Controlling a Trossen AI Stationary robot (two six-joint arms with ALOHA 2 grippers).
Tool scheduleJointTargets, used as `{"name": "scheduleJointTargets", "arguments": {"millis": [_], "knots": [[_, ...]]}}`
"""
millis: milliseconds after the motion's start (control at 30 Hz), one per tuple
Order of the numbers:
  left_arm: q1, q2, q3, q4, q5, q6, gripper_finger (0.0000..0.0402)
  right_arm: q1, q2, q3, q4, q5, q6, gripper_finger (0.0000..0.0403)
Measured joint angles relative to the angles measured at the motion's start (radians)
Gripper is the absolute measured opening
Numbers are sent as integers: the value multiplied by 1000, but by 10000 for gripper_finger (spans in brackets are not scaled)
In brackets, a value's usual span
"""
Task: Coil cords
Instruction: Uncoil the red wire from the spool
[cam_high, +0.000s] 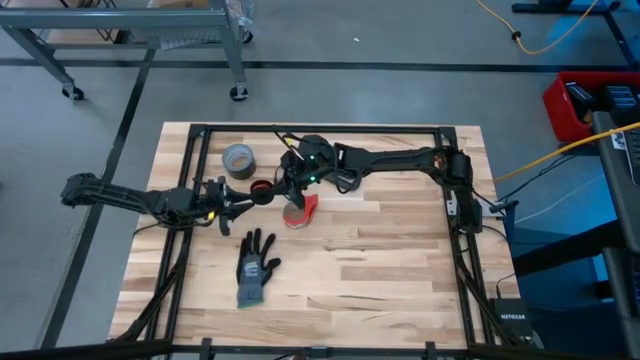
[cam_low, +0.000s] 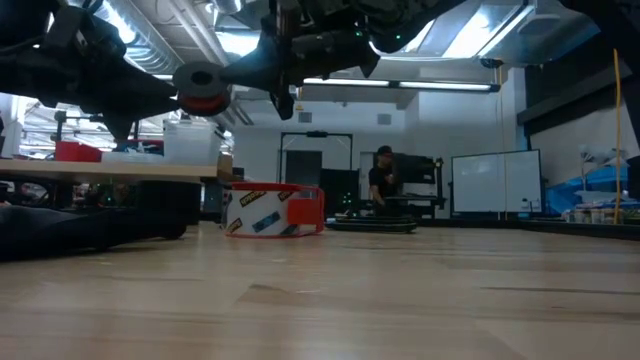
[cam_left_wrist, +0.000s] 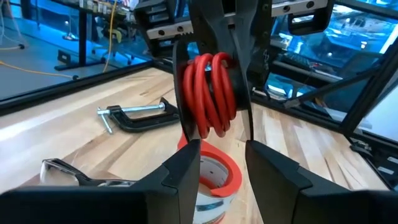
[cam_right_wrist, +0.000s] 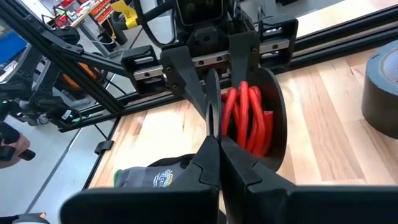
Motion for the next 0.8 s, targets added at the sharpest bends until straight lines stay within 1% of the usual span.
{"name": "scheduleJointTargets", "arguments": {"millis": [133,300,400,533,600,733,800], "knots": [[0,0,0,0,-26,0,123,0,0,0,0,-16,0,0],[-1,0,0,-2,-28,-4,123,0,0,0,-1,-23,4,0],[-6,0,0,-24,-29,-36,123,0,1,0,-16,-34,5,0],[-23,0,0,-45,-30,-85,123,3,-4,0,-77,-60,5,0],[-33,0,0,-40,-8,-106,123,3,-15,6,-128,-62,-1,0],[-51,0,2,-33,81,-158,123,2,-21,31,-193,-41,-46,0],[-59,0,2,-16,87,-185,123,2,-21,32,-189,-14,-49,0]]}}
